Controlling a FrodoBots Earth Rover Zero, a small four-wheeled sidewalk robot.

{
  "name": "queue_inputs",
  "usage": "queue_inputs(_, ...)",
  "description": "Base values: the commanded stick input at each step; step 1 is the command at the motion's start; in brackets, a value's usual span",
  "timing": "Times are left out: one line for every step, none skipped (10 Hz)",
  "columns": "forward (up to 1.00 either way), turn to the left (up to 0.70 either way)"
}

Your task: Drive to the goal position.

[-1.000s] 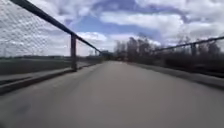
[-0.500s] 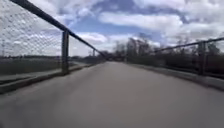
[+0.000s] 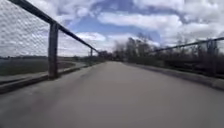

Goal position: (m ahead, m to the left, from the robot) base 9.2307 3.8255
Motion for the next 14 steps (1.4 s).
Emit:
queue_inputs(0.94,0.00)
queue_inputs(0.94,0.00)
queue_inputs(0.94,0.00)
queue_inputs(0.94,0.00)
queue_inputs(0.95,0.00)
queue_inputs(0.94,0.00)
queue_inputs(0.94,-0.04)
queue_inputs(0.94,-0.09)
queue_inputs(0.94,-0.18)
queue_inputs(0.95,-0.16)
queue_inputs(0.94,0.00)
queue_inputs(0.94,0.00)
queue_inputs(0.95,0.00)
queue_inputs(0.95,0.00)
